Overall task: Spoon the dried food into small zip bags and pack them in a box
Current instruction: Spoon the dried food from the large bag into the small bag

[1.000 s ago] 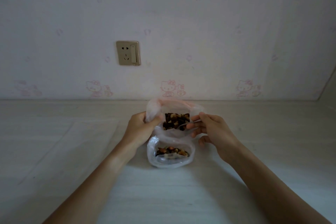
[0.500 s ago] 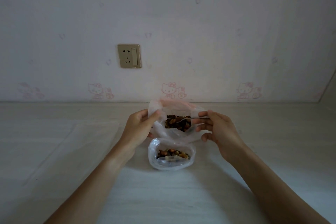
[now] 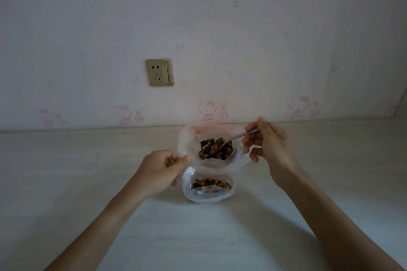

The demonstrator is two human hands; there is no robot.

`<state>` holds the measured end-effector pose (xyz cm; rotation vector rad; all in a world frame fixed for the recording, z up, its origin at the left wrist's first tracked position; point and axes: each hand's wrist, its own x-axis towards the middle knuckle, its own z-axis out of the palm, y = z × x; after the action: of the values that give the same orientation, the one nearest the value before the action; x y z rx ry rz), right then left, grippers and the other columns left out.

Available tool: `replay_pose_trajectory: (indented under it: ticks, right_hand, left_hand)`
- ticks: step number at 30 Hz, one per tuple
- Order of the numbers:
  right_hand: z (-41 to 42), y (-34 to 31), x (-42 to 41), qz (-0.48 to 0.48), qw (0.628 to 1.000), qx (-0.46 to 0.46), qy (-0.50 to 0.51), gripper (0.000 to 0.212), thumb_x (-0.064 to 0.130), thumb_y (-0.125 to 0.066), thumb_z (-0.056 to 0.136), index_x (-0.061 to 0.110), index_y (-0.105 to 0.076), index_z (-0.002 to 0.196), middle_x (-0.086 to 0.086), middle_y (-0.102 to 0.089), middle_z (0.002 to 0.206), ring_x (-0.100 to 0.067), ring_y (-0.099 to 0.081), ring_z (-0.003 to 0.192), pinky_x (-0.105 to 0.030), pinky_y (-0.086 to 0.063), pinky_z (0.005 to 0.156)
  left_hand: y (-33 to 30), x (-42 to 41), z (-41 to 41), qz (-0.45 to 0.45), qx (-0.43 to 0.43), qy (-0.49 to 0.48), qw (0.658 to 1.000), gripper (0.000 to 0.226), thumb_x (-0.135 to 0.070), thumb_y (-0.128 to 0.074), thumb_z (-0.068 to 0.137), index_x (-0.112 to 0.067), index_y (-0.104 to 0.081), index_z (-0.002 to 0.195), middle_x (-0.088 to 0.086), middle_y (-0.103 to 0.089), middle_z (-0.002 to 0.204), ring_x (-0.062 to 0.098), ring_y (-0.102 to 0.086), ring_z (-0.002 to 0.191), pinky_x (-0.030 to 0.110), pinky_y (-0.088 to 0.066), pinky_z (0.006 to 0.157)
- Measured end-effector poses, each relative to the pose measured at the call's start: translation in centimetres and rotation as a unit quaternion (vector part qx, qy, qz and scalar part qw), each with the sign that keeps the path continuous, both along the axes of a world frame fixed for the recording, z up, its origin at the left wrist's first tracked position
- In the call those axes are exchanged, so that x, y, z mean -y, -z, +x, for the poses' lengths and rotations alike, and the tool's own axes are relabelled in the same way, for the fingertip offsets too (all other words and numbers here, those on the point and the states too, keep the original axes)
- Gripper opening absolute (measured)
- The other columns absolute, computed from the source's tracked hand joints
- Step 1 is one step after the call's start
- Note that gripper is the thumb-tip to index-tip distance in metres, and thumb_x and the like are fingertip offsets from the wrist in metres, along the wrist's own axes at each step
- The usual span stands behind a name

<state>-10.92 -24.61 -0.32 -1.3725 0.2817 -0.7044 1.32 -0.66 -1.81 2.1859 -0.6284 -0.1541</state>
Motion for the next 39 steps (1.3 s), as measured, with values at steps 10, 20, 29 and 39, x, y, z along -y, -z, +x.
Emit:
replay_pose_trajectory:
  ticks: [10, 20, 29, 39]
  right_hand:
    - [-0.4, -0.2, -1.6, -0.147, 0.983, 0.008, -0.111, 0.045, 0.034, -0.039, 0.111, 0.009, -0.065, 0.083, -0.008, -0.063, 0.063, -0.026, -0.055, 0.054, -0.028, -0.033, 0.041]
    - [-0.4, 0.0, -1.6, -0.260, 0.957, 0.083, -0.093, 0.044, 0.031, -0.035, 0.111, 0.009, -0.063, 0.087, -0.006, -0.062, 0.065, -0.021, -0.057, 0.057, -0.022, -0.038, 0.049]
    - [0.4, 0.9, -0.3, 0.003, 1.000, -0.017, 0.022, 0.047, 0.035, -0.039, 0.112, 0.004, -0.065, 0.089, -0.009, -0.065, 0.064, -0.022, -0.057, 0.052, -0.029, -0.036, 0.039]
    - [0.6, 1.2, -0.1, -0.099, 0.991, -0.056, 0.074, 0.047, 0.037, -0.041, 0.111, 0.005, -0.069, 0.089, -0.004, -0.069, 0.064, -0.017, -0.060, 0.052, -0.025, -0.038, 0.039]
  left_hand:
    - [-0.2, 0.4, -1.8, -0.040, -0.096, 0.053, 0.993, 0.016, -0.027, -0.069, 0.099, -0.018, -0.079, 0.090, -0.001, -0.078, 0.075, 0.009, -0.068, 0.062, 0.023, -0.047, 0.049]
    - [1.2, -0.1, -1.2, -0.054, -0.124, 0.034, 0.990, 0.014, -0.027, -0.069, 0.098, -0.021, -0.078, 0.089, -0.010, -0.068, 0.067, 0.010, -0.053, 0.060, 0.023, -0.043, 0.046]
    - [0.2, -0.8, -0.3, -0.071, -0.136, 0.020, 0.988, 0.029, -0.047, -0.070, 0.095, -0.020, -0.079, 0.090, -0.001, -0.079, 0.081, 0.009, -0.072, 0.065, 0.022, -0.044, 0.046]
    - [0.0, 3.0, 1.7, -0.053, -0.125, -0.044, 0.990, 0.058, -0.076, -0.067, 0.083, -0.020, -0.072, 0.100, 0.000, -0.080, 0.089, 0.020, -0.077, 0.076, 0.029, -0.053, 0.058]
